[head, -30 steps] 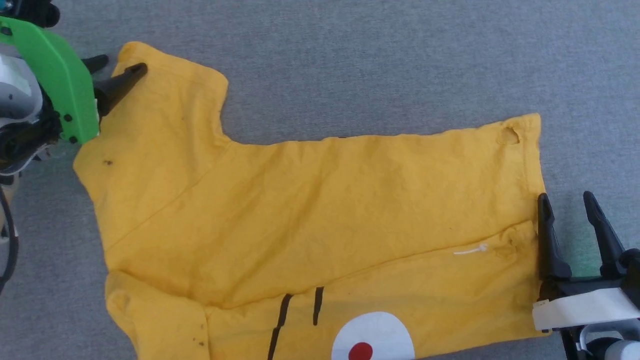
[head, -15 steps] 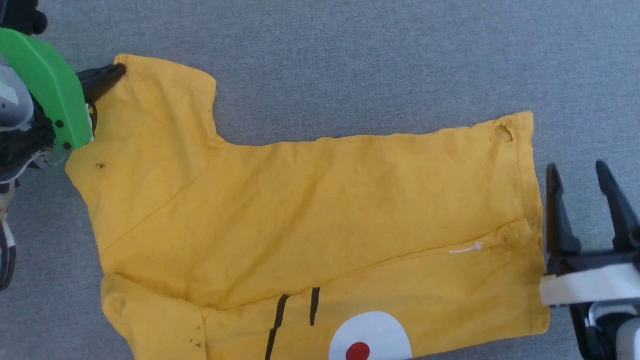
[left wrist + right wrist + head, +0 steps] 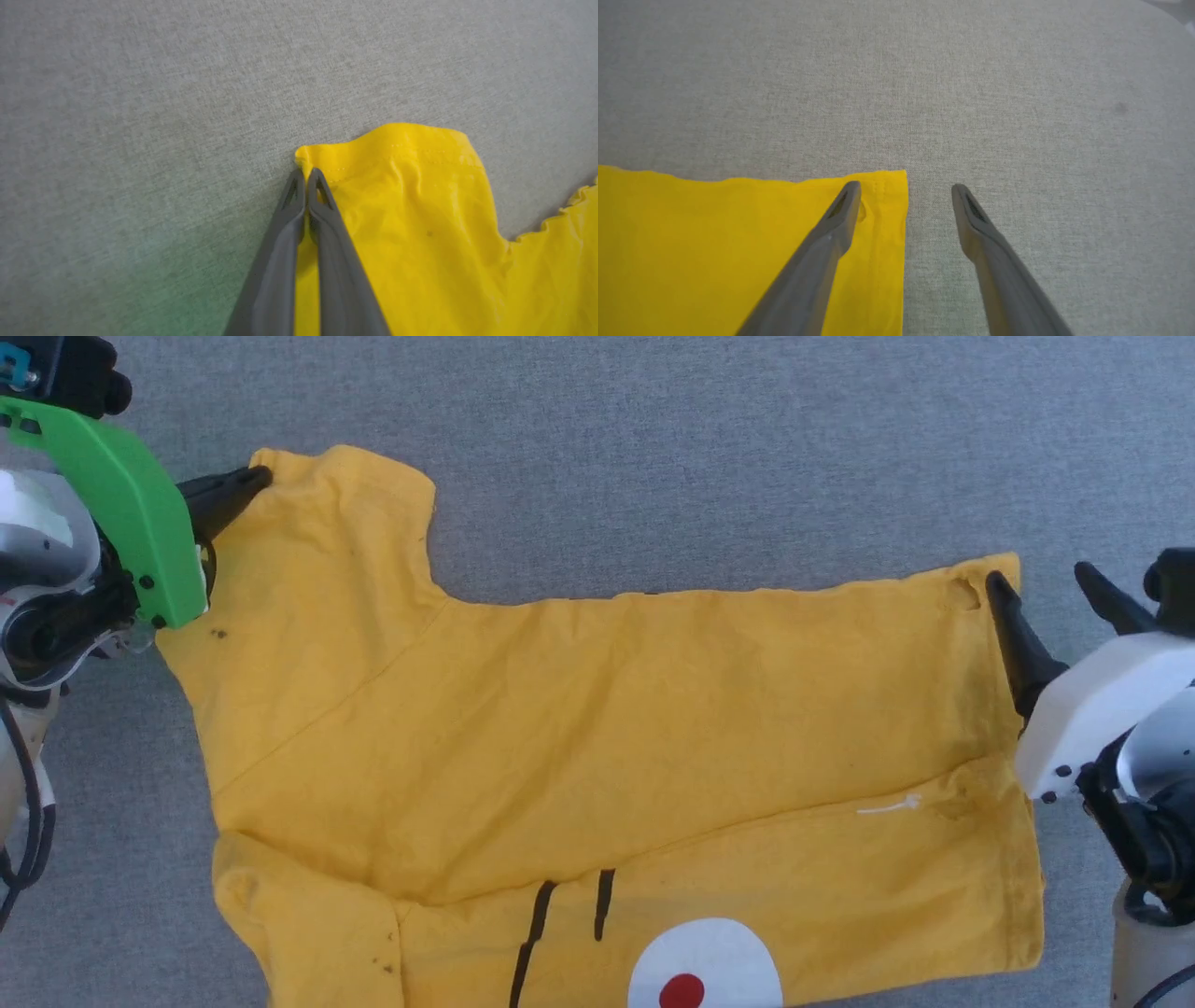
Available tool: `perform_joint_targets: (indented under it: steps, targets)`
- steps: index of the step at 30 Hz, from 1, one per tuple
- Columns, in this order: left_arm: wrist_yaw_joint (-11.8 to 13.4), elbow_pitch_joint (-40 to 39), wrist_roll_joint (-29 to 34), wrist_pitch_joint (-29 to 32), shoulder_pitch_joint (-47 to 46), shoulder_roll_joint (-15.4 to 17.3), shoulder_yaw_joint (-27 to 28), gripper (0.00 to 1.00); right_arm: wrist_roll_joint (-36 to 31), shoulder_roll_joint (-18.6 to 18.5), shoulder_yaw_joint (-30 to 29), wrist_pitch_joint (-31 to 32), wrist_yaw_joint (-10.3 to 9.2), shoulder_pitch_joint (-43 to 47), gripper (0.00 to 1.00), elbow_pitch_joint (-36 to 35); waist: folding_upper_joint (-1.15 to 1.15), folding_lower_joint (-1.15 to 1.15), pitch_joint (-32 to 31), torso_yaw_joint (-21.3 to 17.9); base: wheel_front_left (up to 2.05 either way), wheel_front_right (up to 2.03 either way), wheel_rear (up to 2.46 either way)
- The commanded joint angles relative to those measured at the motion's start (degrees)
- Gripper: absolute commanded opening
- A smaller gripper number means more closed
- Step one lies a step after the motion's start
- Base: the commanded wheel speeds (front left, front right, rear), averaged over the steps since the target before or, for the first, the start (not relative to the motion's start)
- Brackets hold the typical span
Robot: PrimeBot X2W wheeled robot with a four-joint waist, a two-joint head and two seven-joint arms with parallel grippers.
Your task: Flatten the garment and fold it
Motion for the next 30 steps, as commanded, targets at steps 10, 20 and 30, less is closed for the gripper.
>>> perform_joint_targets:
  steps: [10, 20, 30]
  targets:
    - [-0.39, -0.18, -0.87, -0.84, -0.77, 0.08, -1.1, 0.0, 1.76, 0.01, -1.45, 8.34, -0.09, -3.31, 1.0, 1.11, 0.0, 0.0, 1.71, 1.5, 0.0, 0.0, 0.0]
    - [-0.4, -0.07, -1.48, -1.31, -1.87, 0.21, -2.22, 0.0, 3.03, 0.01, -3.06, 7.8, -0.09, -5.41, 0.0, 5.87, 0.0, 0.0, 2.31, 1.93, 0.0, 0.0, 0.0]
    - [-0.4, -1.69, -3.11, -9.31, -0.76, 0.54, -2.56, 0.0, 1.43, 0.01, -4.02, 1.29, -0.09, -6.31, 0.0, 6.21, 0.0, 0.0, -2.19, 2.62, 0.0, 0.0, 0.0]
